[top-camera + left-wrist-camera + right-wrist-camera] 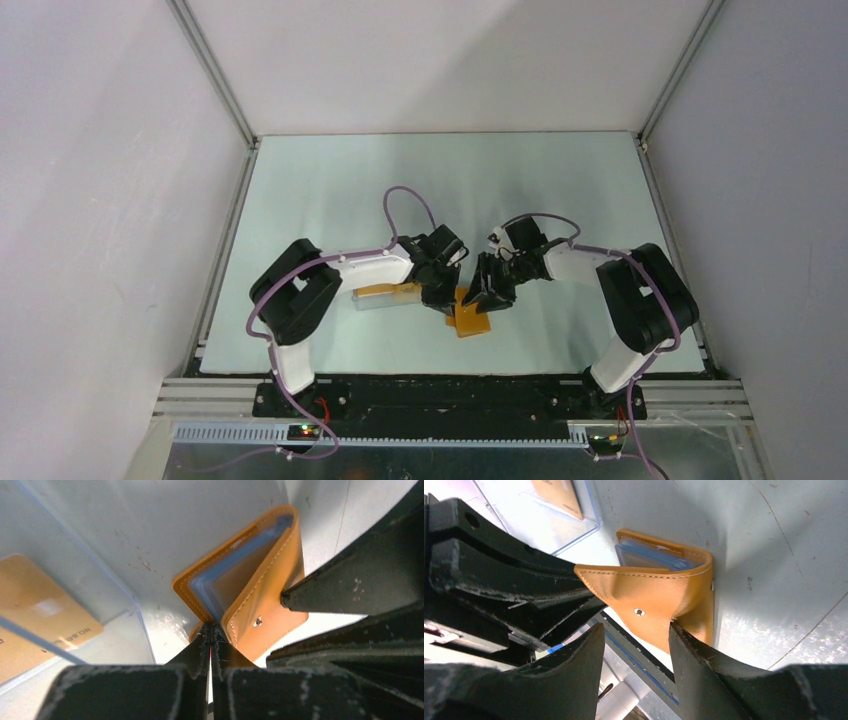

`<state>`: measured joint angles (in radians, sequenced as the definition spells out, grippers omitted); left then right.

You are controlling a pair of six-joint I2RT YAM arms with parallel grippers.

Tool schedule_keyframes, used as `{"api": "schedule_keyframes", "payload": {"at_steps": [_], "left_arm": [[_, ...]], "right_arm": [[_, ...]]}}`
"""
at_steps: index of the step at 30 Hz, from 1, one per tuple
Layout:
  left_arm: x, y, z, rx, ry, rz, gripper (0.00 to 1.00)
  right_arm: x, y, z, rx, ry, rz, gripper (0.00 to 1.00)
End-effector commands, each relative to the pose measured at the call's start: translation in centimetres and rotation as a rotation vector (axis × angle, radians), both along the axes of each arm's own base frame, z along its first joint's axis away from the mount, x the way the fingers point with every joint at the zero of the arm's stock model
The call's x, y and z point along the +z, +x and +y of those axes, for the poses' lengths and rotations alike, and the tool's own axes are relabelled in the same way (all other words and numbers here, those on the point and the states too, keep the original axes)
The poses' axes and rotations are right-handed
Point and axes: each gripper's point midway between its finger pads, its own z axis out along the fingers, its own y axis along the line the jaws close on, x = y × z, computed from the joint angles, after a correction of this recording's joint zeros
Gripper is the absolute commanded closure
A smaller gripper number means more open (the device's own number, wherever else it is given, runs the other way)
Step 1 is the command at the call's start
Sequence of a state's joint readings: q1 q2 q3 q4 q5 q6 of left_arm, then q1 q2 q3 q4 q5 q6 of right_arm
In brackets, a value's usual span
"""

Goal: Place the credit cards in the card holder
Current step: Close the card holder at the center of the board.

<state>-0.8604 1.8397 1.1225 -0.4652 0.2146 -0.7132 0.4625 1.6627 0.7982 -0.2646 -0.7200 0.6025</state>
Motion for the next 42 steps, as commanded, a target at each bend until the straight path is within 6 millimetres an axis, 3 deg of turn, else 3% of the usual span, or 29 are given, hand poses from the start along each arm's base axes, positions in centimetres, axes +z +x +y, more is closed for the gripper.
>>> {"api": "schedule_keyframes", "payload": {"at_steps": [1,11,14,20,24,27,30,34,42], "left_arm": [[0.6,-4.0,0.8,-0.176,-0.033,0.111,1.0],[2.8,-7.2,0.9,-0.39,-0.191,0.157,1.0],[4.2,-6.0,1.2,-0.354,-0.2,0.093,1.0],[8.3,-1.3,2.0,-0.149,-0.224,-0.091,0.99],[11.2,0.3,2.6,-0.039,-0.275,-0.173,0.9],[10.2,0.4,4.4,0.063,-0.24,-0.161,0.84],[7.7,-1.0,5.7,0.112,-0.191,-0.096,0.87],[5.8,-2.7,5.1,0.091,-0.15,-0.045,0.99],[4.5,-2.4,2.3,0.07,-0.111,-0.032,1.0]], "right_arm": [[-2.2,0.7,-0.9,-0.017,-0.112,-0.015,0.46],[-3.8,0.1,-1.4,-0.012,-0.16,0.043,0.49],[-3.7,0.0,-1.2,-0.004,-0.157,0.042,0.49],[-2.7,0.0,-0.6,0.012,-0.124,0.024,0.49],[-1.6,0.2,0.0,0.023,-0.083,0.006,0.49],[-0.2,0.3,0.5,0.03,-0.048,-0.011,0.48],[1.3,0.7,0.8,0.038,-0.026,-0.04,0.47],[2.3,0.8,0.9,0.052,-0.019,-0.047,0.48],[1.4,-0.2,0.7,0.094,-0.033,-0.008,0.57]]}}
